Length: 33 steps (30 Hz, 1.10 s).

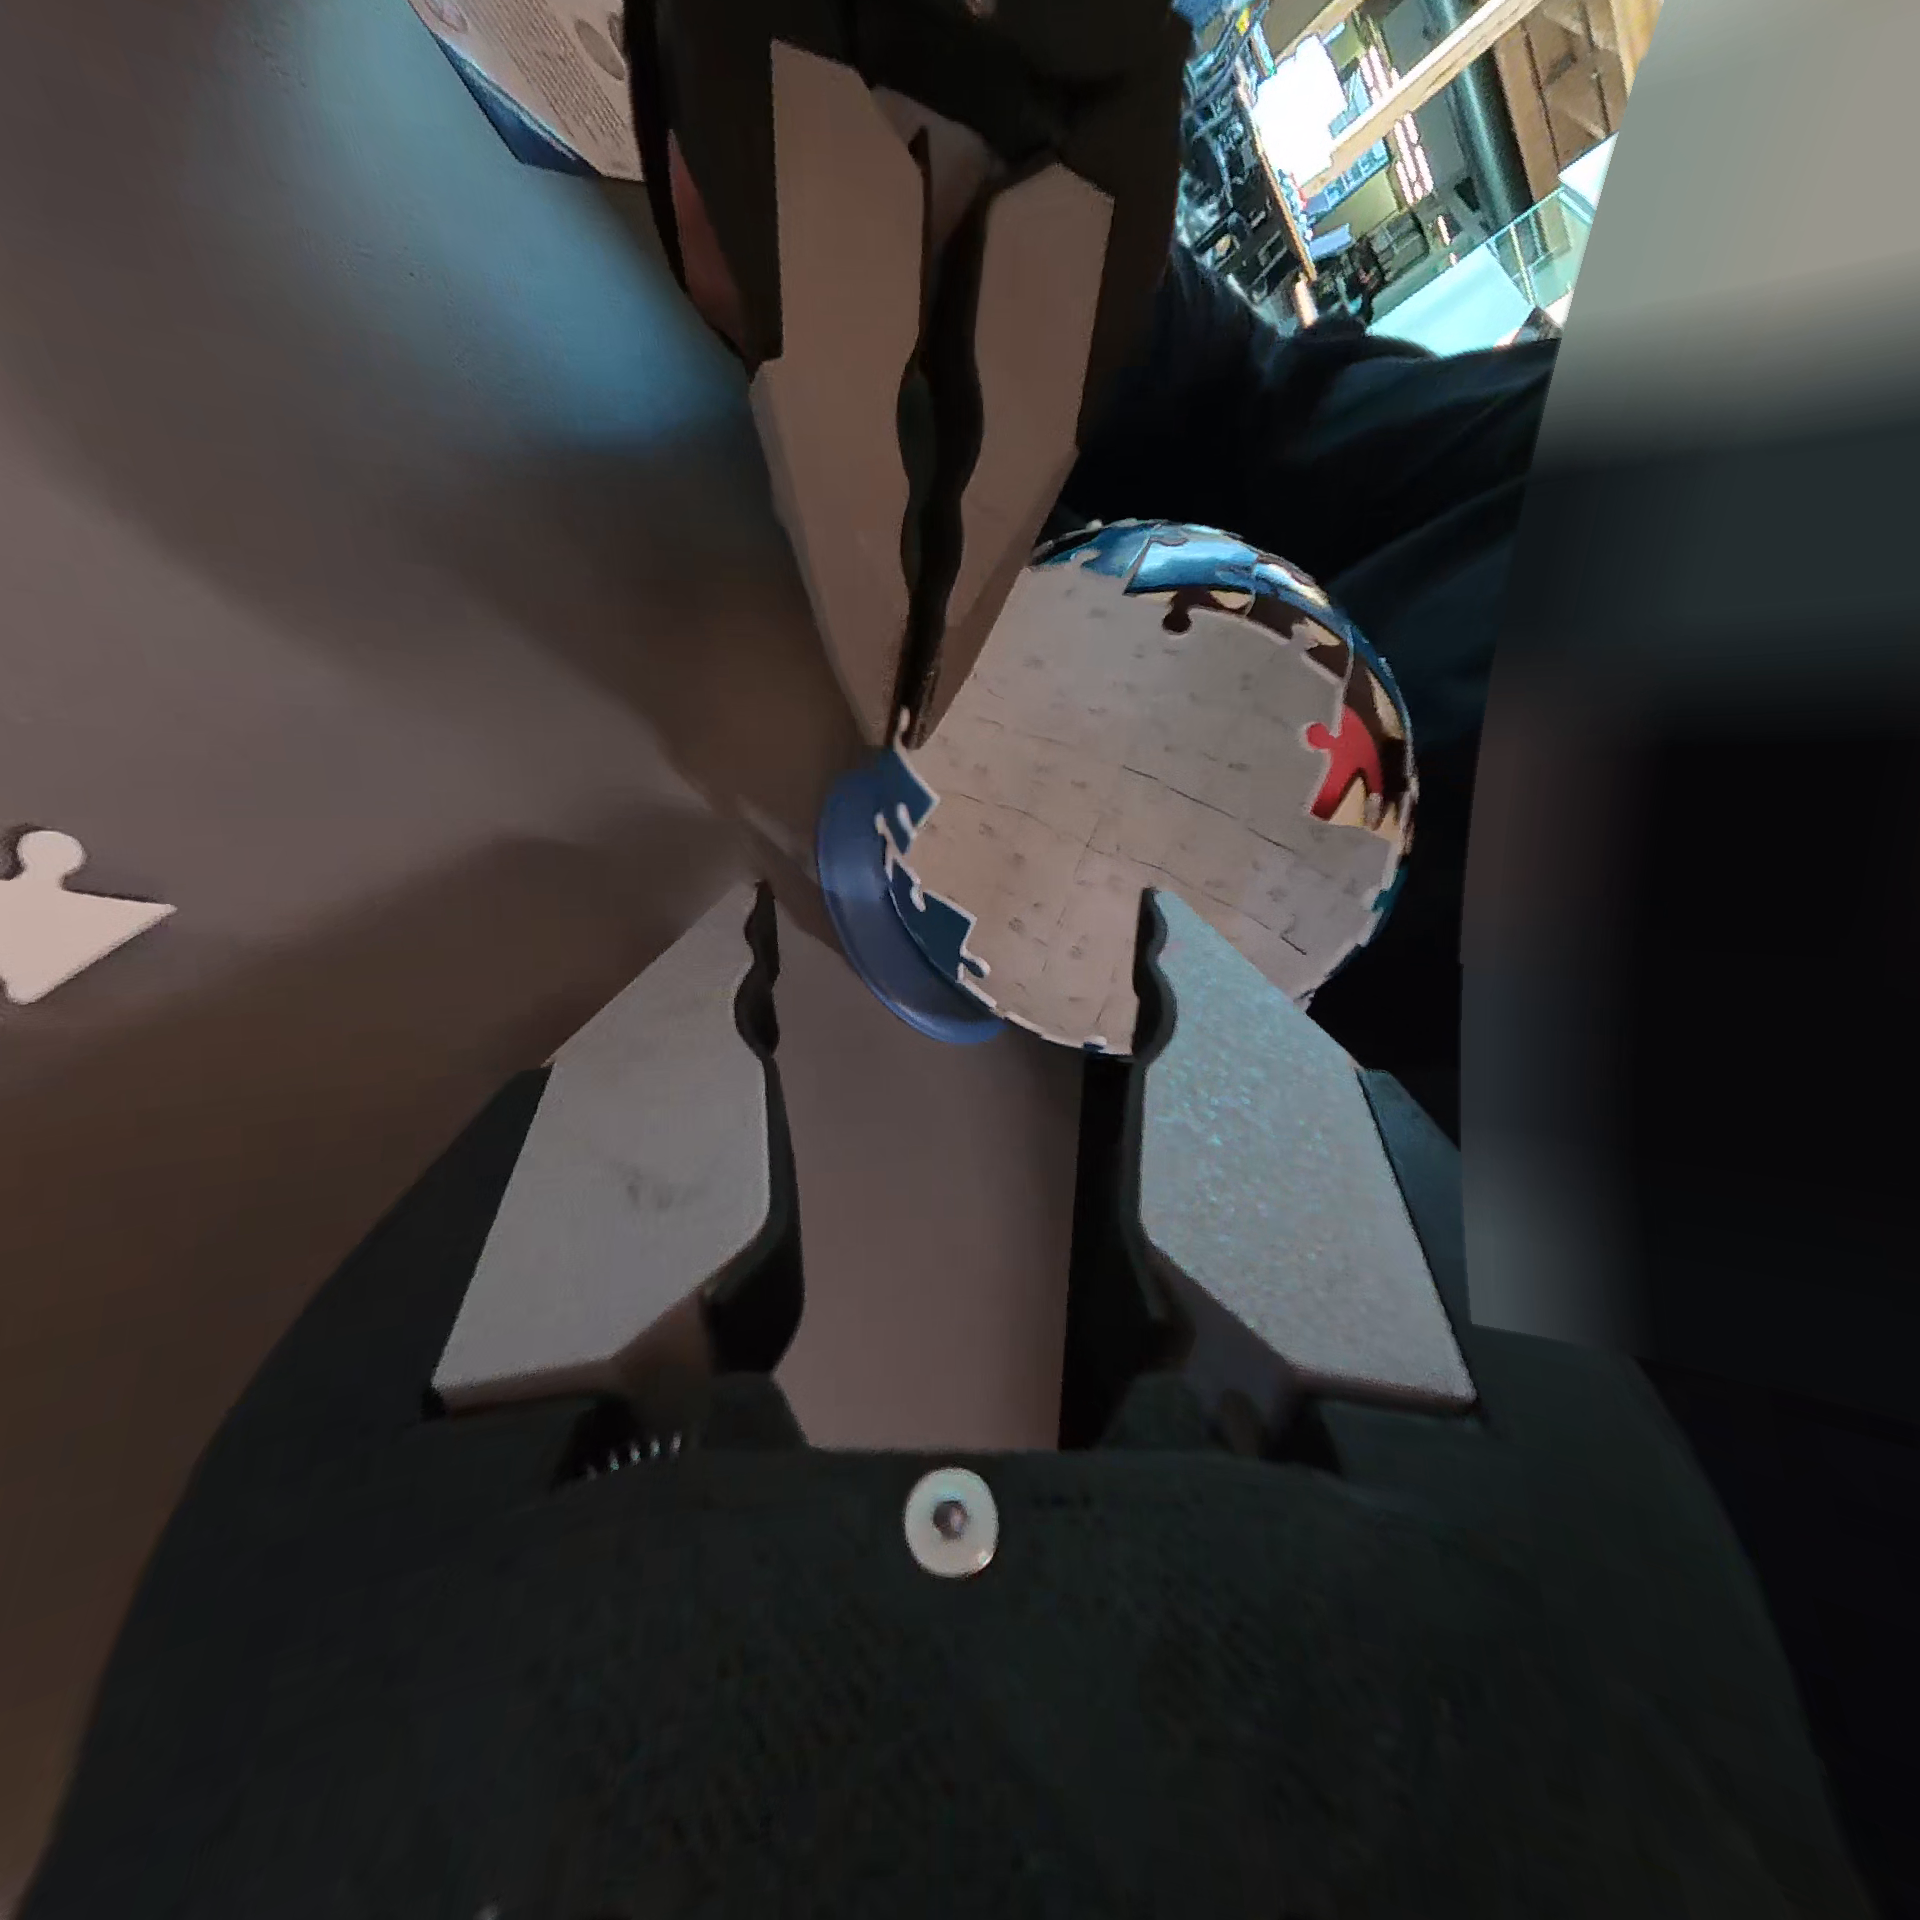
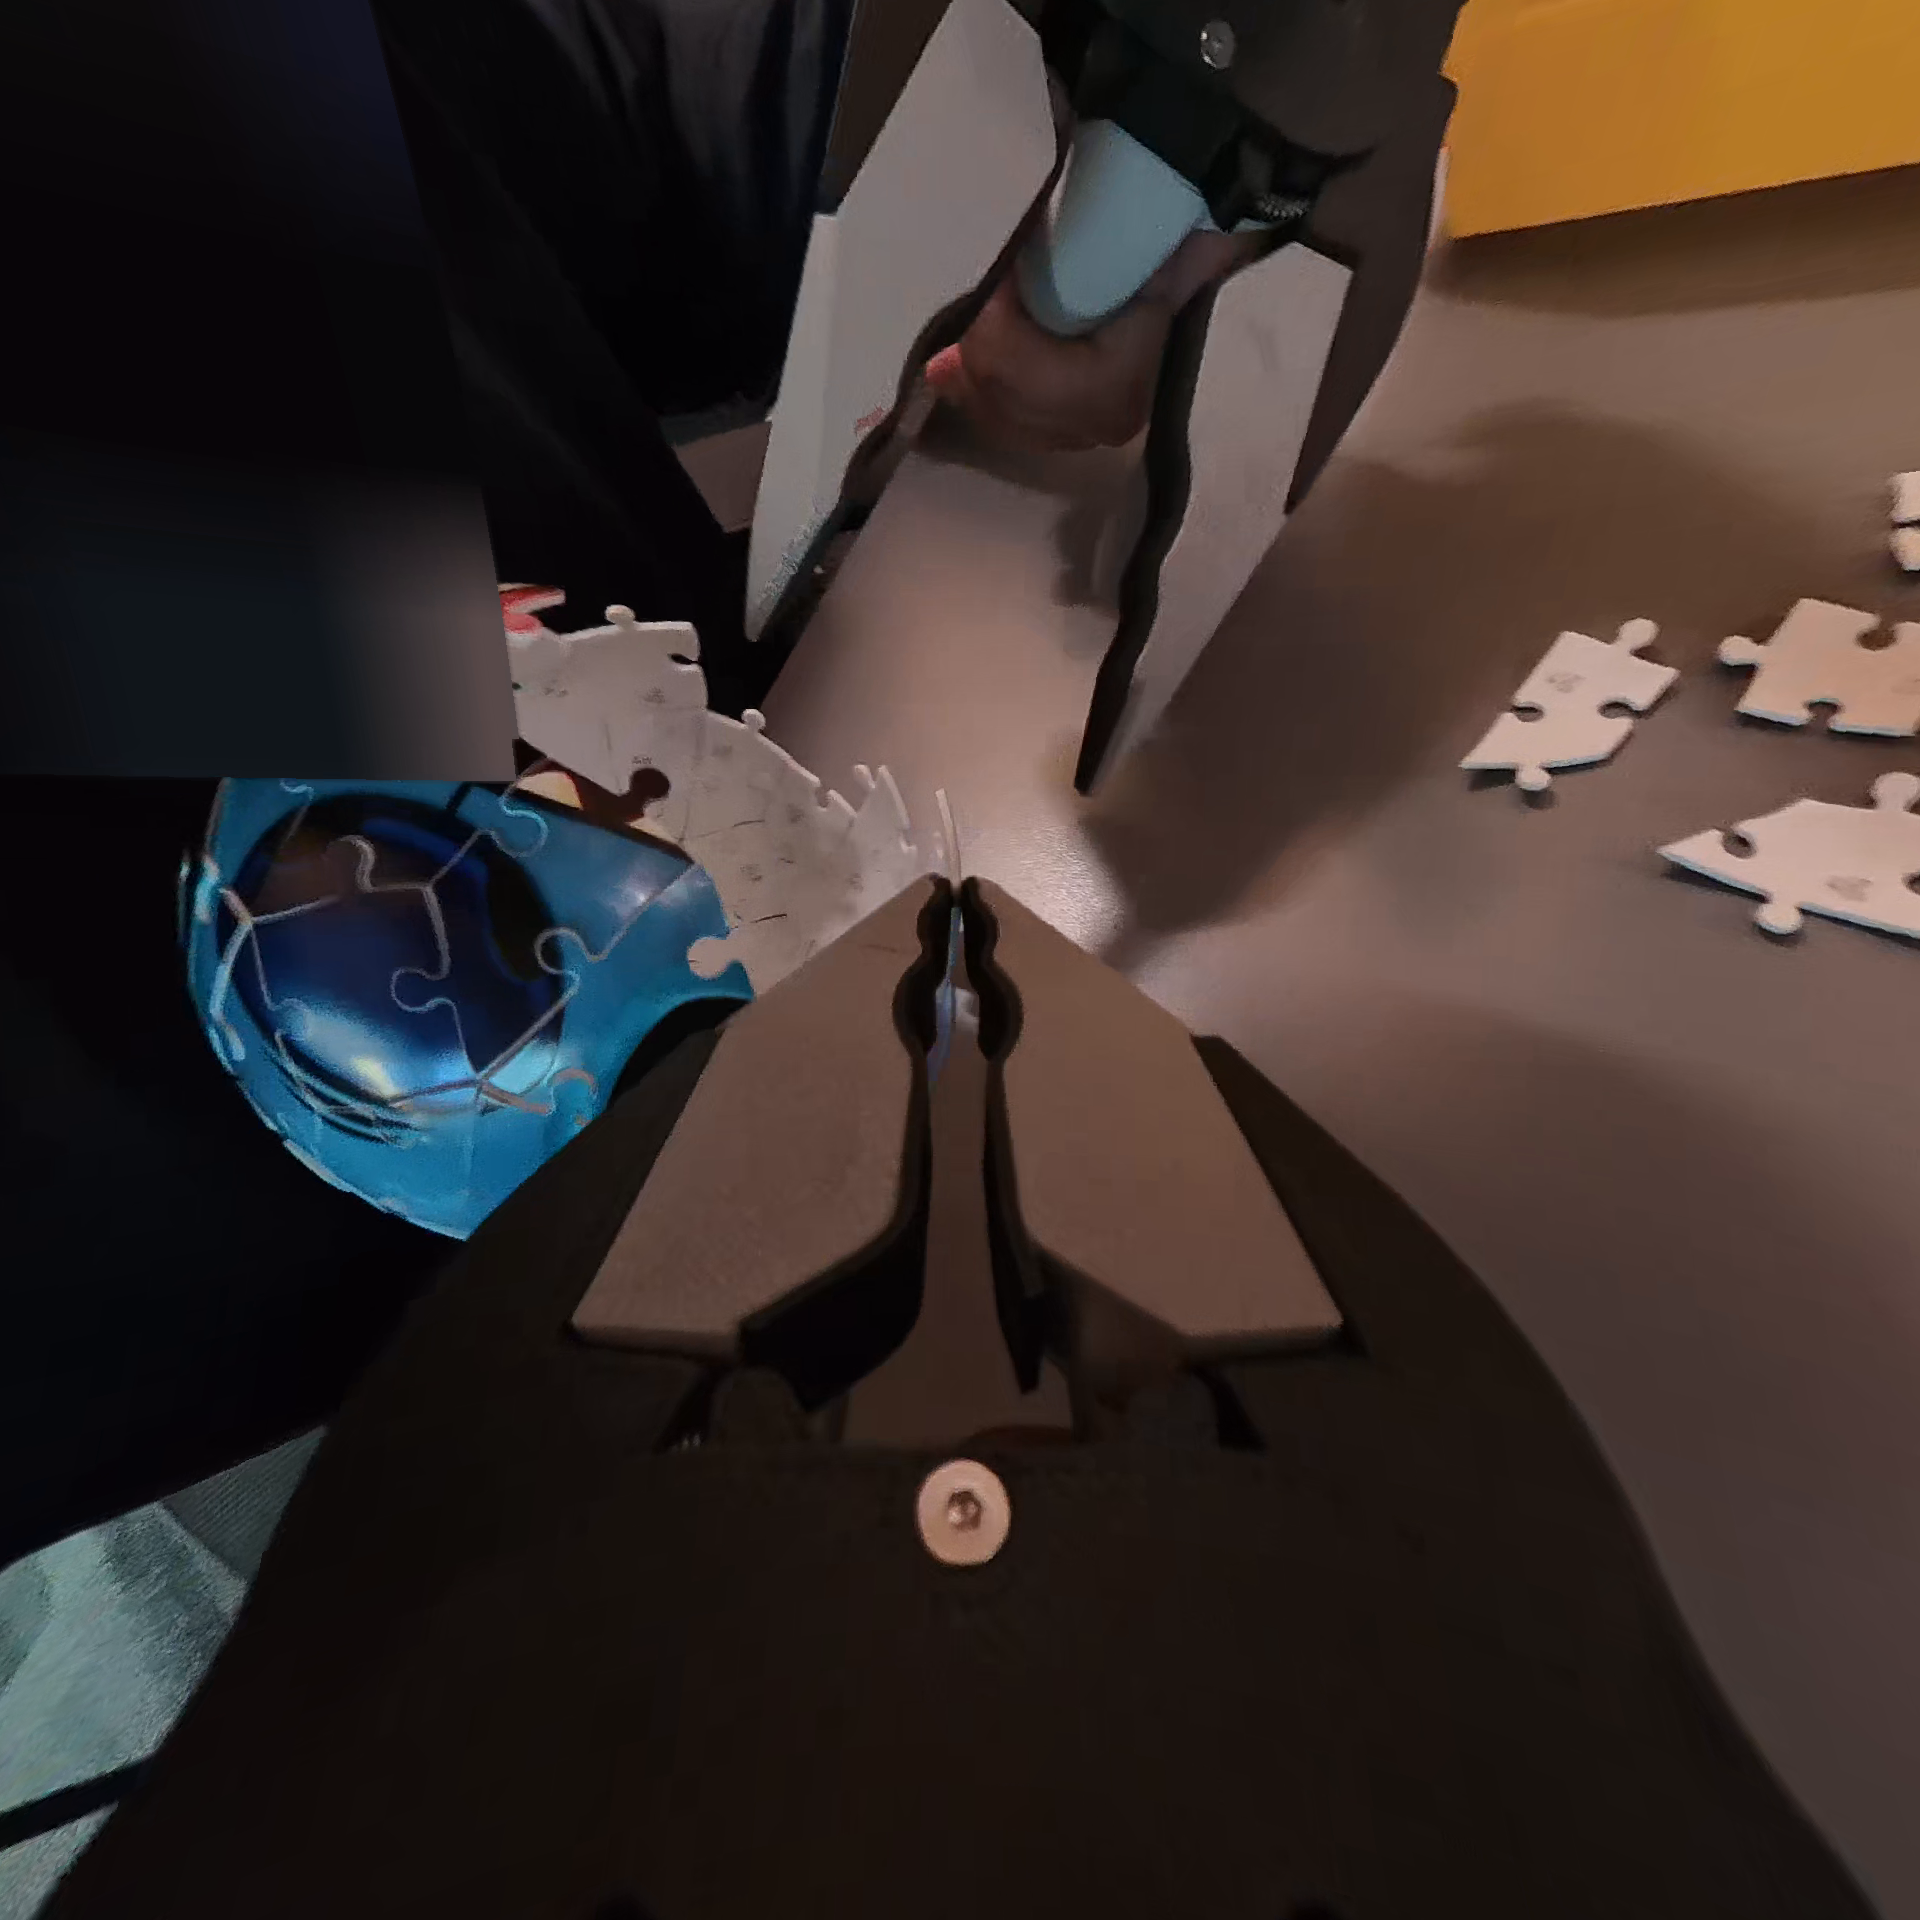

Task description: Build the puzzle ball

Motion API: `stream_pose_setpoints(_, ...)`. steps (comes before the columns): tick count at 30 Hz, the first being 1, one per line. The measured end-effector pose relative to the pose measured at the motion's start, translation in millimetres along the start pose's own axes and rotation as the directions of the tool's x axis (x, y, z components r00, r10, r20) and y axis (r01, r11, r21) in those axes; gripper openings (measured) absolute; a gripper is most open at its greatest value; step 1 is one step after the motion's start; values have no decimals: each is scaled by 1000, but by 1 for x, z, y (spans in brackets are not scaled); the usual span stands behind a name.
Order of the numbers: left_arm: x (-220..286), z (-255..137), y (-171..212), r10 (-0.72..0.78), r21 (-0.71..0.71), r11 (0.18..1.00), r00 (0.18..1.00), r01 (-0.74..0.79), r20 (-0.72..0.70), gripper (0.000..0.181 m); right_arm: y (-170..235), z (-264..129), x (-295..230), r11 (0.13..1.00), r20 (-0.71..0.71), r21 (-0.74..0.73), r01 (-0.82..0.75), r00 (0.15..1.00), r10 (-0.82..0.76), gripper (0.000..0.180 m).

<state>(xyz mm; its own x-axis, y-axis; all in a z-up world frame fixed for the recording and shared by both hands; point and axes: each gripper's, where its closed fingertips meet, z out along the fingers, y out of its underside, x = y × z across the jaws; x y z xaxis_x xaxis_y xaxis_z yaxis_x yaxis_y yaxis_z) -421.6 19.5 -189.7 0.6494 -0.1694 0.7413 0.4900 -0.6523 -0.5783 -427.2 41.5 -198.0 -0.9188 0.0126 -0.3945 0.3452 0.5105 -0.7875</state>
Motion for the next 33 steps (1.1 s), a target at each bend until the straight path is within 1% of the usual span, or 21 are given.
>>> stream_pose_setpoints(3, -3, 4, 4, 5, -28, 1000, 1000, -4, 25, 64, -1, 1, 0, 1000, 22, -23, -16, 1000, 17, 0)
stream_pose_setpoints(6, -10, 4, -5, 14, 8, 1000, 998, -15, 69, 49, -1, 2, 5, 998, 13, -21, -55, 998, 55, 0)
stream_pose_setpoints(7, -11, 4, -9, 17, 23, 1000, 997, -19, 77, 40, -3, 1, 5, 998, 12, -6, -66, 998, 66, 0)
stream_pose_setpoints(9, -14, 4, -14, 30, 42, 999, 995, -34, 99, 30, -8, -2, 5, 996, 8, 39, -82, 997, 82, 0)
stream_pose_setpoints(11, -13, 8, -14, 39, 35, 998, 994, -43, 106, 29, -10, -7, 4, 993, -8, 74, -87, 996, 88, 0)
stream_pose_setpoints(13, -13, 10, -11, 56, 14, 998, 992, -58, 117, 31, -8, -13, 4, 991, -53, 98, -93, 994, 99, 0)
stream_pose_setpoints(15, -14, 7, -12, 76, 26, 996, 988, -80, 137, 30, -3, -20, 2, 989, -97, 118, -93, 990, 105, 0)
stream_pose_setpoints(16, -13, 6, -11, 72, 33, 996, 990, -77, 124, 30, 0, -24, 1, 988, -111, 122, -96, 988, 109, 0)
stream_pose_setpoints(18, -13, 7, -11, 45, 43, 998, 995, -49, 86, 30, 3, -28, 0, 985, -113, 136, -111, 986, 126, 0)
stream_pose_setpoints(20, -15, 12, -14, 30, 48, 998, 997, -34, 76, 30, -1, -27, 2, 981, -99, 152, -122, 986, 138, 0)
stream_pose_setpoints(23, -13, 18, -19, 57, 24, 998, 993, -60, 100, 27, -7, -19, 9, 985, -104, 140, -105, 987, 120, 0)
stream_pose_setpoints(24, -13, 18, -22, 68, 18, 997, 991, -71, 117, 25, -9, -16, 10, 986, -103, 136, -96, 988, 111, 0)
stream_pose_setpoints(26, -14, 19, -27, 87, 17, 996, 985, -91, 149, 13, -13, -14, 7, 983, -76, 156, -95, 991, 108, 0)
stream_pose_setpoints(28, -12, 20, -30, 99, 27, 994, 985, -104, 142, 3, -13, -14, 8, 978, -70, 178, -113, 989, 127, 0)
stream_pose_setpoints(31, -15, 21, -31, 102, 37, 993, 984, -109, 146, 0, -12, -16, 9, 969, -59, 207, -136, 987, 151, 0)
stream_pose_setpoints(33, -16, 24, -28, 98, 26, 994, 985, -102, 144, 0, -9, -15, 8, 969, -57, 198, -145, 986, 159, 0)
